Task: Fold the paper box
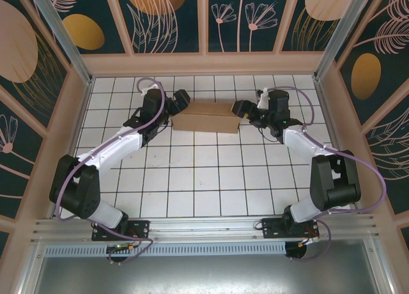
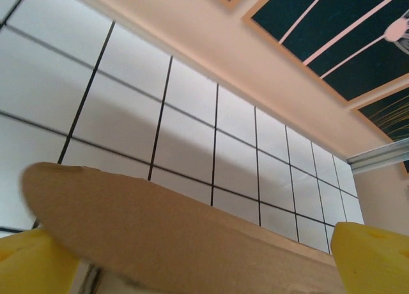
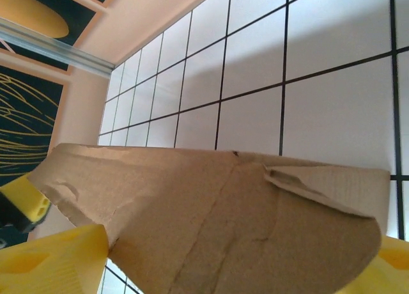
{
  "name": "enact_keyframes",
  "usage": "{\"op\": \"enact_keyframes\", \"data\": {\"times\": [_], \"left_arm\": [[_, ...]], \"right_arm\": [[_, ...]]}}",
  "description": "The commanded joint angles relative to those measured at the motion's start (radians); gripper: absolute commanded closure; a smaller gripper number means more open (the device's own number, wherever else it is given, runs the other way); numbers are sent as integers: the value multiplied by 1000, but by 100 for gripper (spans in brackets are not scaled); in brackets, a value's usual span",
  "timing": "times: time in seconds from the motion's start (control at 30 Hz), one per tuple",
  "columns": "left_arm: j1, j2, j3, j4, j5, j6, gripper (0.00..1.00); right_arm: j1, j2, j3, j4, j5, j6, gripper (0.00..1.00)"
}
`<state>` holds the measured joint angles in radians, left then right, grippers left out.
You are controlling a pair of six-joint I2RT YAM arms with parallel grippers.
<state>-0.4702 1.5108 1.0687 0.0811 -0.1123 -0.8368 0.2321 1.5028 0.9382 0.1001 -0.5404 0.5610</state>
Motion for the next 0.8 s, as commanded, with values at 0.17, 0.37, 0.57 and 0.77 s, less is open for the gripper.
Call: {"op": "enact_keyframes", "data": {"times": [0.17, 0.37, 0.57, 0.77], "left_arm": [[8, -86, 31, -77, -93, 154, 1], [10, -96, 45, -81, -110, 211, 1], [10, -146, 44, -23, -57, 554, 1], [14, -205, -77, 242, 69, 1095, 6]], "right_arm": [[-34, -116, 25, -56, 48, -77, 14], [-36, -129, 65, -115, 68, -117, 16], [-34, -218, 109, -201, 207, -273, 29], [-18, -313, 88, -88, 116, -556, 35]]}}
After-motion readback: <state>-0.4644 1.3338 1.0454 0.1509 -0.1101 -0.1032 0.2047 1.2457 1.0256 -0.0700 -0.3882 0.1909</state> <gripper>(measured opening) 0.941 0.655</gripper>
